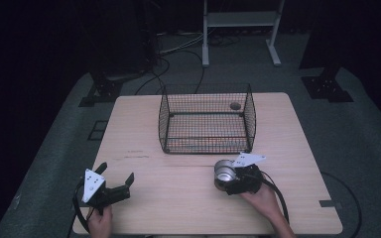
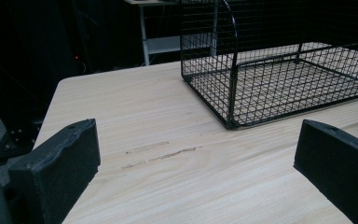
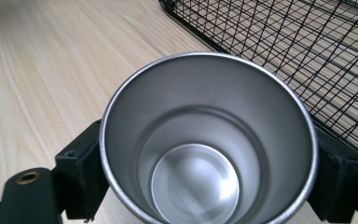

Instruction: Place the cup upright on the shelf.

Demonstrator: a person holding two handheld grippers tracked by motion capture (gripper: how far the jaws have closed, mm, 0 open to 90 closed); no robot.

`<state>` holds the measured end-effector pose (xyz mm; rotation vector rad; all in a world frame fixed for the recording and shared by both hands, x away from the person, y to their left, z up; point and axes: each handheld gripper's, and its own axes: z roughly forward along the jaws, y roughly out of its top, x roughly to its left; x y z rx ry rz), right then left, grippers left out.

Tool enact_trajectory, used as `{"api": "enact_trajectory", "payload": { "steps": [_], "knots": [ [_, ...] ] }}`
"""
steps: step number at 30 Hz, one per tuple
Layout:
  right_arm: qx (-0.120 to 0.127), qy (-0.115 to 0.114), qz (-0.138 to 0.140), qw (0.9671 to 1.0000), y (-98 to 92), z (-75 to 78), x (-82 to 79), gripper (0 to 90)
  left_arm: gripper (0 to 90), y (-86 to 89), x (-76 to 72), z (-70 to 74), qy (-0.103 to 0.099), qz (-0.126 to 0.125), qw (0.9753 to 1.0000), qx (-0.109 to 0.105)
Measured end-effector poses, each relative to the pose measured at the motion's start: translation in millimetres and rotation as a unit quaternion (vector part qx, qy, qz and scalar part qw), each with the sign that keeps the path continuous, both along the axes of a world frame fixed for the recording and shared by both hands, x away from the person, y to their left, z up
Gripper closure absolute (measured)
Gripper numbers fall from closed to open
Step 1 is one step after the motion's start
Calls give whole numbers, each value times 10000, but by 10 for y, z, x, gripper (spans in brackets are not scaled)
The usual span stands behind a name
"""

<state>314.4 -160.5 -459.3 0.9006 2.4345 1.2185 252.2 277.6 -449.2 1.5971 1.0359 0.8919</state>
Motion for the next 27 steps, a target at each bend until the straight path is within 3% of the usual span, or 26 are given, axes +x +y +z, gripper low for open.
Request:
{"api": "enact_trajectory", "payload": {
  "steps": [5,10,27],
  "knots": [
    [75,11,51,10000,-13,54,1,151,0,10,-3,2,-9,19,10000,-6],
    [189,-10,211,9996,12,226,-12,155,0,6,-10,3,-11,7,10000,11],
    [154,-44,359,9992,-8,687,115,156,0,13,-9,0,3,7,10000,19]
  ]
}}
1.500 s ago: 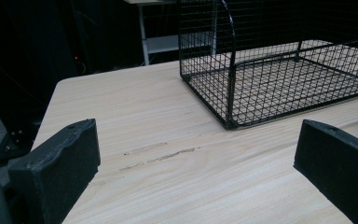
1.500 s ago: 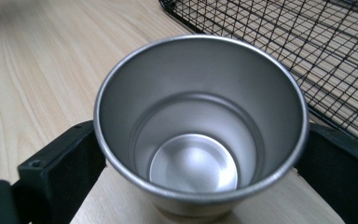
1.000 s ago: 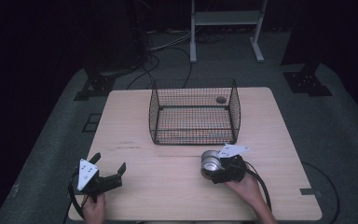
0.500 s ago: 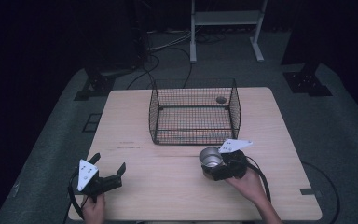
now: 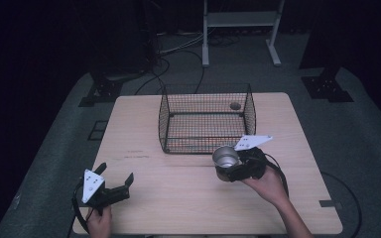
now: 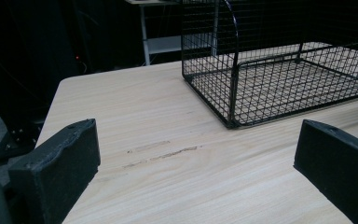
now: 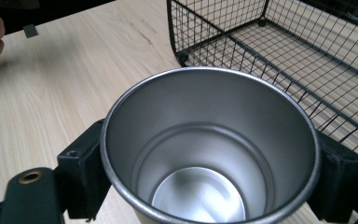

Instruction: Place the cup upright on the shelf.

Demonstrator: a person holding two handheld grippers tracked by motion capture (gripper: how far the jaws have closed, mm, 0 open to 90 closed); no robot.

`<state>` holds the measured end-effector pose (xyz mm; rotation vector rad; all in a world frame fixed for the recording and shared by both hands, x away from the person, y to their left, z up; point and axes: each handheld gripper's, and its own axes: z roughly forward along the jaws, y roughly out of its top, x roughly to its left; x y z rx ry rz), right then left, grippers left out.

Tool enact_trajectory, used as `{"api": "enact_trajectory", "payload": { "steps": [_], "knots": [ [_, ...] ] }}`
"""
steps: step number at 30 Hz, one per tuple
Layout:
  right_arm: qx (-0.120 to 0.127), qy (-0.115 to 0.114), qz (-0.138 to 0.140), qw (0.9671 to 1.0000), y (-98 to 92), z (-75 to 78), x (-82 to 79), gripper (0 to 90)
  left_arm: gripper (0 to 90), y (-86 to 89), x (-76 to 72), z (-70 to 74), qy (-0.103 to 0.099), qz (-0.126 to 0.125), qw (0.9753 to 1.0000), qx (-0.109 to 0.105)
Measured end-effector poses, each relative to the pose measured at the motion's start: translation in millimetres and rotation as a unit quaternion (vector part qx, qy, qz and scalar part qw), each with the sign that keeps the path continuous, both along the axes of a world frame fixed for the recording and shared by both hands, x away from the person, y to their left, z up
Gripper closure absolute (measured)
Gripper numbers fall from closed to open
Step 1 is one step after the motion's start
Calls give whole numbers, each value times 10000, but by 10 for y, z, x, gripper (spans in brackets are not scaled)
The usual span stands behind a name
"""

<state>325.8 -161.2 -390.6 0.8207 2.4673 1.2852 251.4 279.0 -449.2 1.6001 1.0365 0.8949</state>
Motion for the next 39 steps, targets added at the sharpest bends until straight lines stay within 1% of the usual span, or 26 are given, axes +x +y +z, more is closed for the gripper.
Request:
{"api": "enact_trajectory", "payload": {
  "steps": [2,3,6,7,10,11,15,19,21,23,25,27,29,34,35,39],
  "knots": [
    [3,0,16,10000,-1,12,12,156,0,1,0,1,1,0,10000,4],
    [20,46,47,10000,-2,48,46,156,0,0,0,-1,6,-3,10000,-9],
    [48,49,58,10000,-3,85,76,157,0,1,0,-2,15,-3,10000,-3],
    [104,60,97,9999,-2,121,106,156,0,6,0,-1,16,1,10000,2],
    [99,50,95,9999,6,158,127,156,0,13,0,-2,9,17,10000,-19],
    [135,71,104,9998,11,191,149,156,0,15,0,-3,11,21,10000,-13],
    [130,86,147,9998,15,229,189,156,0,16,-2,-5,1,52,10000,-61],
    [129,114,183,9997,52,312,253,156,0,30,-13,-1,-4,64,10000,-61],
    [124,71,202,9997,79,348,272,156,0,33,-13,-3,-24,55,10000,-59],
    [120,78,213,9997,89,359,280,156,0,33,-14,-2,-20,53,10000,-64],
    [49,8,230,9997,130,410,318,156,0,39,-14,1,-17,61,10000,-77],
    [55,-8,246,9997,136,422,329,156,0,41,-14,1,-17,63,9999,-78],
    [102,-7,283,9995,171,479,388,156,0,44,-13,1,-13,61,10000,-76],
    [78,8,317,9995,216,534,457,156,0,45,-14,3,-20,67,9999,-81],
    [67,-5,321,9995,240,570,502,156,0,44,-15,3,-20,68,9999,-82],
    [62,-45,261,9996,269,631,570,156,0,48,-9,6,-13,54,10000,-58]
  ]
}}
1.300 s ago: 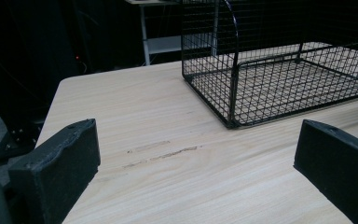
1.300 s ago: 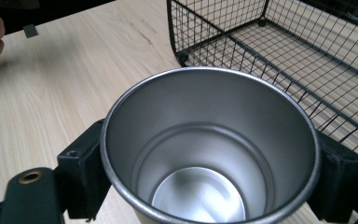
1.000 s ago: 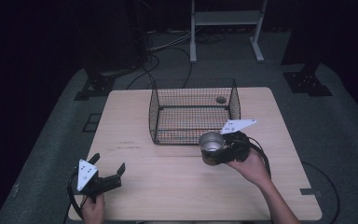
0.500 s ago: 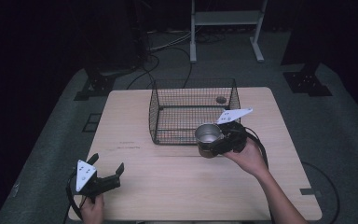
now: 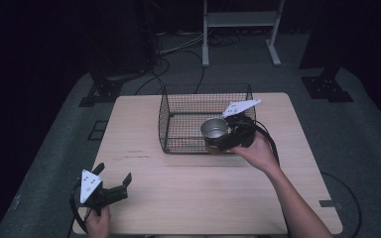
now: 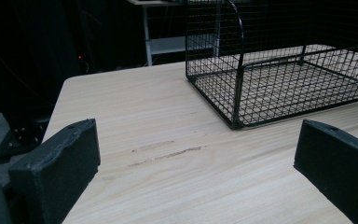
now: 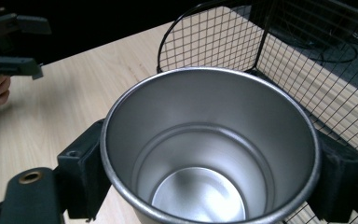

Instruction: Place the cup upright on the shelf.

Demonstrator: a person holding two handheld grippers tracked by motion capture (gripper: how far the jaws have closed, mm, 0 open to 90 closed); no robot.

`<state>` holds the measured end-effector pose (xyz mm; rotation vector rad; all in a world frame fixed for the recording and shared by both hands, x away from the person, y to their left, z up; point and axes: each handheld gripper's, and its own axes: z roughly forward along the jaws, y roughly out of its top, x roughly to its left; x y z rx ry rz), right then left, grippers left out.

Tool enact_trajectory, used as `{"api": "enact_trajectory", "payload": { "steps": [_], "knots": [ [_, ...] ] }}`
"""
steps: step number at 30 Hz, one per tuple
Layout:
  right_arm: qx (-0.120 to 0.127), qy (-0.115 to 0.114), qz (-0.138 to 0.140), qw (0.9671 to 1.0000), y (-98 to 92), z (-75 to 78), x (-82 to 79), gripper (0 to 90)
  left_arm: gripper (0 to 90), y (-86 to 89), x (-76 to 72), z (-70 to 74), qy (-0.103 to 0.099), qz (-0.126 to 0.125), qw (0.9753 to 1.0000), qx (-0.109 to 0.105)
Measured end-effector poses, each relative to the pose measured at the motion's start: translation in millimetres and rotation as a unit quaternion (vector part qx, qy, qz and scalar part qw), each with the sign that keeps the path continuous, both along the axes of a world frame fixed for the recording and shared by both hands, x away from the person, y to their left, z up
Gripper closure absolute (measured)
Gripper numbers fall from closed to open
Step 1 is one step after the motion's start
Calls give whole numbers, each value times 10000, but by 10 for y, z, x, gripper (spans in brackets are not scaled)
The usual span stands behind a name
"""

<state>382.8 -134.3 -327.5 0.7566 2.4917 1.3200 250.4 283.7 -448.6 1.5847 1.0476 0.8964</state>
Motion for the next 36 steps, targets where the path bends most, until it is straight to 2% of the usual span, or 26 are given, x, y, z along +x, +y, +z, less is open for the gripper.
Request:
{"api": "enact_trajectory", "payload": {
  "steps": [25,36],
  "knots": [
    [-151,-65,-152,9997,160,217,408,156,0,8,-4,2,-10,6,10000,-8],
    [-196,-72,-323,9993,264,291,653,155,0,34,-8,0,-23,37,10000,-38]
  ]
}}
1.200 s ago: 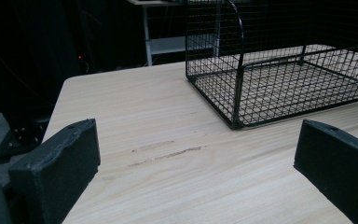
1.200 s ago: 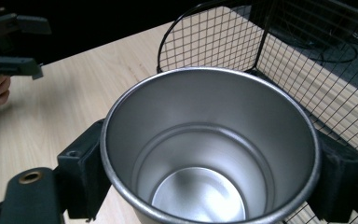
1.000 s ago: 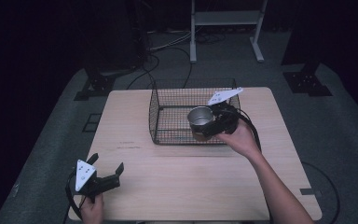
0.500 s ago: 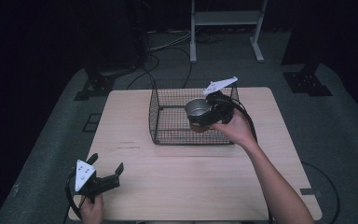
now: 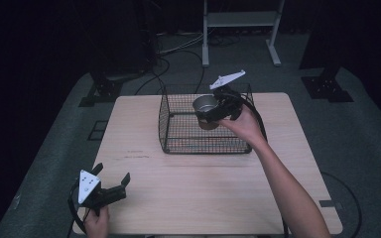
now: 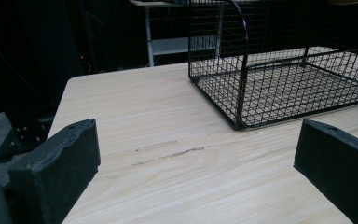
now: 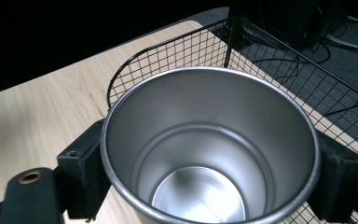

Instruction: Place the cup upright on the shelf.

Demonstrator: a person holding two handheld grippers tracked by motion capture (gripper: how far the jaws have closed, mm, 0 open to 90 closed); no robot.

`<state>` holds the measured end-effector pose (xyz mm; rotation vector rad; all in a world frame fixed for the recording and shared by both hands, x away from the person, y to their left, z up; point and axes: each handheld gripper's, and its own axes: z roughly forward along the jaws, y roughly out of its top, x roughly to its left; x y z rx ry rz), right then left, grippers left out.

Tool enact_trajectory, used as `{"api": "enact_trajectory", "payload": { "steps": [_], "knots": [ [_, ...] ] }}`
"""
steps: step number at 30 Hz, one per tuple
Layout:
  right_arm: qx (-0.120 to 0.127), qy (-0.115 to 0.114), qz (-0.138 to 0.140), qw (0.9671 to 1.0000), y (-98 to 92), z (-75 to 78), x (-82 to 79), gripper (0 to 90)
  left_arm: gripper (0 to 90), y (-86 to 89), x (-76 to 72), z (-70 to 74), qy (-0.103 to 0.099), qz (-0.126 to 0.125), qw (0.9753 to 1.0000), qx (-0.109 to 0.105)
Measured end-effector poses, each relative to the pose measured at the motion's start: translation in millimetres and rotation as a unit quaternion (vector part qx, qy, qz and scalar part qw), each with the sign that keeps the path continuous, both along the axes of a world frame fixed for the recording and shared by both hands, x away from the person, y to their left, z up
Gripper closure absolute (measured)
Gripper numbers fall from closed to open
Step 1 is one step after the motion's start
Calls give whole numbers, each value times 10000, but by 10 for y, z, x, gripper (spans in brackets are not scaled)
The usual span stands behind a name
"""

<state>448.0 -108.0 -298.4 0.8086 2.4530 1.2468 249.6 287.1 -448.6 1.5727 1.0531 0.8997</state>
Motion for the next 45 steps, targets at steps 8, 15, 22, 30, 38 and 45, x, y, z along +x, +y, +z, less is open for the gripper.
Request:
{"api": "enact_trajectory", "payload": {
  "steps": [8,15,22,30,38,45],
  "knots": [
    [-7,78,-143,9999,36,-77,140,155,0,10,-4,1,16,21,10000,-16],
    [-19,311,-192,9993,70,-229,284,154,0,11,-3,1,23,10,10000,-10],
    [-36,388,-321,9987,111,-357,400,154,0,8,0,2,4,10,10000,-24],
    [-68,524,-490,9974,137,-491,521,152,0,27,-12,11,-19,37,10000,-38],
    [-148,743,-552,9956,171,-649,648,151,0,53,-13,12,-37,79,9999,-81],
    [-270,771,-460,9956,216,-727,690,148,0,49,-16,15,-43,71,9999,-87]
  ]
}}
